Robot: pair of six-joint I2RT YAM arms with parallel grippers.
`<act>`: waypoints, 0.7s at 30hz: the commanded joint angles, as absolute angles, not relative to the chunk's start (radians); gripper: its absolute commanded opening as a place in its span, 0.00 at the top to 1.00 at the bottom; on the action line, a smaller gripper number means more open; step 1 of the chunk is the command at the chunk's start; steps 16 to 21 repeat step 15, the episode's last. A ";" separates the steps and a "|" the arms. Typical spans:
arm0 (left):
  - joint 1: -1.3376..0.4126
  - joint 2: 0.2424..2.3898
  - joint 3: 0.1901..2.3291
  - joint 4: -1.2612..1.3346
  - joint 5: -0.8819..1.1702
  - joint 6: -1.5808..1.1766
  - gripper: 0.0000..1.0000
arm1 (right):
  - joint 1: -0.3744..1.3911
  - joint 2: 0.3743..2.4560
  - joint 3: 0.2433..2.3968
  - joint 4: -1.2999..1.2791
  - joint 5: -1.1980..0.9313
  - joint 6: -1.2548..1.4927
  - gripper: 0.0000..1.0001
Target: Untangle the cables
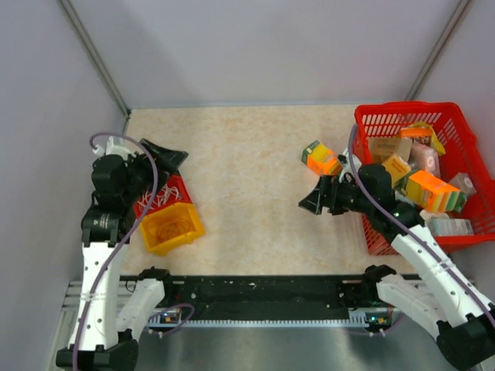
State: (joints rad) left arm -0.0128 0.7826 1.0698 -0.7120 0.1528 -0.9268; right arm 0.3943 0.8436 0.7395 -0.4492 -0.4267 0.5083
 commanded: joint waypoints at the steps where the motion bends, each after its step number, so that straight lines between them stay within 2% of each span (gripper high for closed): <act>1: -0.021 0.822 1.092 -0.201 0.638 -0.833 0.08 | 0.385 0.761 0.900 -0.557 -0.287 0.336 0.12; 6: -0.052 0.825 1.227 -0.111 0.768 -0.709 0.06 | 0.387 0.599 1.046 -0.635 -0.089 0.221 0.09; 8: -0.054 0.792 1.235 -0.028 0.796 -0.674 0.05 | 0.385 0.520 1.092 -0.632 -0.037 0.204 0.02; 12: -0.054 0.733 1.226 0.089 0.808 -0.646 0.04 | 0.385 0.402 1.169 -0.601 0.057 0.184 0.01; 21: -0.054 0.726 1.250 0.094 0.808 -0.637 0.04 | 0.385 0.370 1.230 -0.600 0.084 0.172 0.01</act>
